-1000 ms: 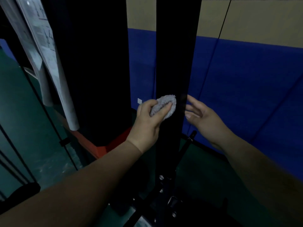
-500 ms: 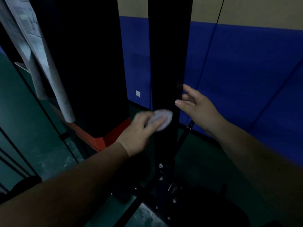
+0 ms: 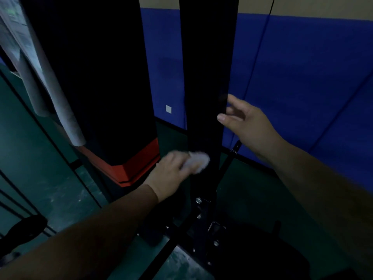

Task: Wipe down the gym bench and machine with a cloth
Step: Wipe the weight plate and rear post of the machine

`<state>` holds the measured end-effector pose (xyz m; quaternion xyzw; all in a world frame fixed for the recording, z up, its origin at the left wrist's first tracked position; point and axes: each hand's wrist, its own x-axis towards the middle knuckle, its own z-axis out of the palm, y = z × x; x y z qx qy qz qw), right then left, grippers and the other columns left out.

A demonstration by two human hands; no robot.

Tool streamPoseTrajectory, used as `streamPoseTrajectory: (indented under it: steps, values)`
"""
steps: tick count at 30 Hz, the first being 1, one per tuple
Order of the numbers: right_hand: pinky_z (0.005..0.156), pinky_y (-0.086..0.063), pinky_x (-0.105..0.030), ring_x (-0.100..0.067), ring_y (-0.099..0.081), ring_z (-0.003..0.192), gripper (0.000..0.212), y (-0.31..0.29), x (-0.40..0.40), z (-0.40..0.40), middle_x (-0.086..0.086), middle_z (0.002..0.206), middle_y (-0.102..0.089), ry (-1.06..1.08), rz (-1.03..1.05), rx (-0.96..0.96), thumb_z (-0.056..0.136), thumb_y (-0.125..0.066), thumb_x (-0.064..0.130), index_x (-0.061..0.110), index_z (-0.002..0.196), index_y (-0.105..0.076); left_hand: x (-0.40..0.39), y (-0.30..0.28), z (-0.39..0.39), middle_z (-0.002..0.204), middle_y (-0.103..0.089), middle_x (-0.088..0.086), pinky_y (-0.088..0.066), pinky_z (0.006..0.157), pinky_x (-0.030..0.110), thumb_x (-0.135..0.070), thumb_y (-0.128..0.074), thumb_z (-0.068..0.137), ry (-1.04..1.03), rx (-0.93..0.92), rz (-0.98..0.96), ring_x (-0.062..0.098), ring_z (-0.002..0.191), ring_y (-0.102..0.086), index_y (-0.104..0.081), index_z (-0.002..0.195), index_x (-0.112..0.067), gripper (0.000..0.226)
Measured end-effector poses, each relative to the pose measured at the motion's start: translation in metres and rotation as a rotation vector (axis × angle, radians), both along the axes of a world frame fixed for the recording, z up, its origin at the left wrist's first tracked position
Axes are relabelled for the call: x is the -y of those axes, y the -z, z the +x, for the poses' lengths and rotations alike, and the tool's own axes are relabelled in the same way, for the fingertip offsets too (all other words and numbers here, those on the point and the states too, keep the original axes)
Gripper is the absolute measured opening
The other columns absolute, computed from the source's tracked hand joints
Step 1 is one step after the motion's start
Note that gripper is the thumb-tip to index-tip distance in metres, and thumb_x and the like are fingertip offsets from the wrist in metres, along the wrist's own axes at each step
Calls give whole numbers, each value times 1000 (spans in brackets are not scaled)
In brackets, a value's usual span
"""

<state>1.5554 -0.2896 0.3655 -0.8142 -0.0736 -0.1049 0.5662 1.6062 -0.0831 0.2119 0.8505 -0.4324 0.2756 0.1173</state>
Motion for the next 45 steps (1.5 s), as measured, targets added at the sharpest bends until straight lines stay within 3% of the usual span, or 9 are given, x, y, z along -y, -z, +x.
streamPoseTrajectory:
  steps: [3,7,12,16,19,25,33,39,45]
  values:
    - [75,-41,1,25,-54,87,50,2,-1,2,28,100,-58,15,17,11,93,-58,8,29,136,-43,20,-70,9,96,-49,-11,-43,91,29,-64,-40,91,-179,38,-366,8,92,-49,-48,91,-41,24]
    - [75,-43,-1,22,-57,88,50,3,-2,3,25,99,-60,29,32,9,93,-57,6,30,135,-43,33,-115,21,117,-54,15,-31,93,16,-37,-37,98,-129,59,-615,25,109,-42,-45,101,-48,14]
    - [73,-40,2,26,-54,86,49,3,-3,2,26,102,-57,37,15,-6,94,-55,8,24,139,-43,18,-61,12,108,-53,-2,-46,92,37,-68,-39,88,-142,134,-196,21,104,-52,-51,92,-42,29]
    - [74,-42,1,26,-53,88,49,3,-8,-5,25,105,-56,25,6,-40,96,-53,13,40,133,-36,-21,-1,-2,111,-34,7,-46,76,37,-17,-47,93,13,-221,398,25,97,-43,-26,145,-32,58]
    - [82,-45,-8,5,-57,103,49,-4,-16,-13,28,104,-55,59,-35,-45,94,-57,19,54,119,-33,-27,-27,-2,126,-32,9,-38,92,37,-10,-41,97,-153,-428,457,30,112,-34,-23,148,-35,60]
    - [93,-47,-26,-6,-53,111,62,-38,-29,-34,6,130,-48,220,-70,46,87,-66,32,39,141,-37,-29,-129,2,131,-42,9,-38,90,31,-4,-55,90,-277,-454,-140,30,112,-46,-47,136,-35,55]
    - [87,-47,-22,0,-53,110,55,-111,-57,-58,11,128,-50,190,-44,181,87,-65,32,41,136,-41,-38,-240,-53,117,-41,-6,-31,85,-1,-10,-46,97,-136,-287,-652,1,102,-44,-38,144,-27,52]
    - [86,-49,-21,4,-57,104,48,-164,-85,-69,20,118,-56,191,15,273,86,-66,31,42,129,-46,-33,-311,-78,123,-42,-8,-33,88,-3,-16,-49,96,-129,-223,-1109,-12,104,-45,-48,131,-31,37]
    - [84,-50,-20,8,-60,96,34,-194,-93,-81,19,112,-61,222,133,318,86,-66,32,40,116,-54,-28,-386,-87,122,-39,-4,-32,92,2,-22,-48,97,-24,1,-1185,-5,109,-45,-46,136,-25,40]
